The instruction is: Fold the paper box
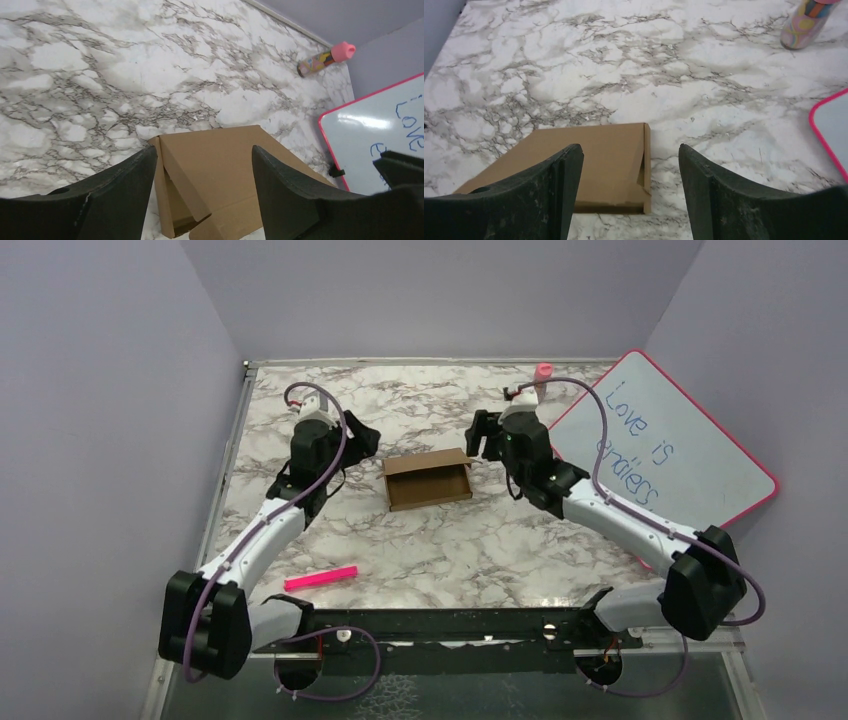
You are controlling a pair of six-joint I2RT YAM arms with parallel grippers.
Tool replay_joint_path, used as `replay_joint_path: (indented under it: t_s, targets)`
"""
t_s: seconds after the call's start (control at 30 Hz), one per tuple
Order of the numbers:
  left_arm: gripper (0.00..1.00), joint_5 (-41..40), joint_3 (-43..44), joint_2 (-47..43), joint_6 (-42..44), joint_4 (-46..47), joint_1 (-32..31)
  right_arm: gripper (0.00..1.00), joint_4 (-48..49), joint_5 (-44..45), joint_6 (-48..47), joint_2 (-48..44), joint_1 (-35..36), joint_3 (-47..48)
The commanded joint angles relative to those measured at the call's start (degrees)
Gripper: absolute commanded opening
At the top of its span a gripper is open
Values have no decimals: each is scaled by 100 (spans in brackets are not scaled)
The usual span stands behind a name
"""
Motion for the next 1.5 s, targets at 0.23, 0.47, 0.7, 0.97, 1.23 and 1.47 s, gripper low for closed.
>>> replay_joint_path:
  t_s: [0.23,0.47,0.7,0.97,1.23,1.47]
  targets:
    - [67,970,331,1242,490,-229,-425,70,-1038,-1581,93,1462,-437,942]
    - [62,919,-278,1177,446,-50,-502,66,-1036,-1914,136,1699,-436,497]
    - [59,906,-736,1119,365,217,-569,64,-696,-2122,231,1767,-436,43]
    - [58,918,-928,1445,349,434,-683,61,-194,-2164,354,1873,-435,-430]
    - [54,633,-1220,1717,347,563,-892,55,354,-2085,512,1986,-430,-1087]
    - [49,140,-1298,1862,435,510,-1223,50,685,-2030,486,1830,-430,-1351]
